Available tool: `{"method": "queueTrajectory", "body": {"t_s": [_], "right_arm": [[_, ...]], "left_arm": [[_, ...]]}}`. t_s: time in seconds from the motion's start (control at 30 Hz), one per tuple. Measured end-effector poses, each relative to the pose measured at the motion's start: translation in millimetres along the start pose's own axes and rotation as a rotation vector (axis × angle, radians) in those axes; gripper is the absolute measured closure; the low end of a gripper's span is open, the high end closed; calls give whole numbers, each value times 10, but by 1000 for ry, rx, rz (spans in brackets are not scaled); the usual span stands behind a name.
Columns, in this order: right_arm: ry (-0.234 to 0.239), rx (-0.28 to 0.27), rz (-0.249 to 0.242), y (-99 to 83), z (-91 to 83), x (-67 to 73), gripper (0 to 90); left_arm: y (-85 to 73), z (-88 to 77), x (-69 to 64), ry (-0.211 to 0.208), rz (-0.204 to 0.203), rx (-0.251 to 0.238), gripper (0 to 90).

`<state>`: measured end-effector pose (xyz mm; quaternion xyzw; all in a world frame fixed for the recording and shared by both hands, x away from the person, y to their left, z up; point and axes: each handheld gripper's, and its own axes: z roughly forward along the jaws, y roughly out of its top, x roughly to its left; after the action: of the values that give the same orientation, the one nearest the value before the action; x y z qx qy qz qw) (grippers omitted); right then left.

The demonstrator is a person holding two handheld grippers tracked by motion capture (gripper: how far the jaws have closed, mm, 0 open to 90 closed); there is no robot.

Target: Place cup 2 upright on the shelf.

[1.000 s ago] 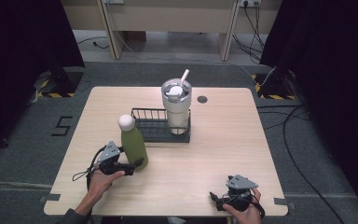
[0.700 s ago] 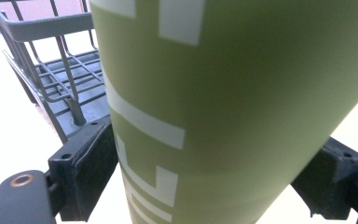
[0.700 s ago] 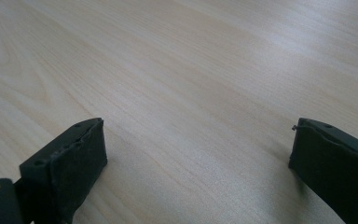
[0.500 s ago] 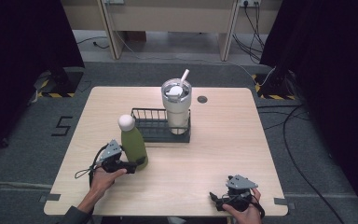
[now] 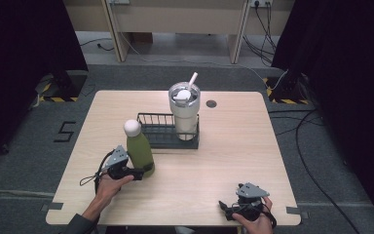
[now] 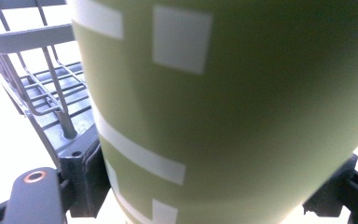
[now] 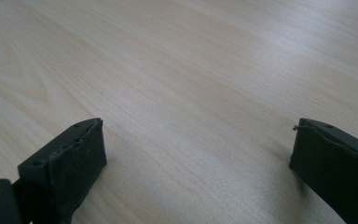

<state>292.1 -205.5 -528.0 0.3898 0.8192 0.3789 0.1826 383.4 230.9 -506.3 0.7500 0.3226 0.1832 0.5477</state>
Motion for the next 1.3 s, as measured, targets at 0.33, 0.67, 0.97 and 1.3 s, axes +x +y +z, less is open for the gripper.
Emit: {"method": "queueTrajectory", "body": {"t_s": [0.33,0.67,0.97,1.3], "right_arm": [[2,0,-1,-2,0,2,31],[1,0,2,-4,0,8,29],[1,-2,1,-5,1,8,28],[1,-2,2,-5,2,9,28]], "left_arm": [[37,-12,-16,6,17,-30,198],[106,-42,-32,-7,21,-48,201],[185,-87,-45,-11,25,-45,203],[245,-135,-13,-9,22,-40,203]]}}
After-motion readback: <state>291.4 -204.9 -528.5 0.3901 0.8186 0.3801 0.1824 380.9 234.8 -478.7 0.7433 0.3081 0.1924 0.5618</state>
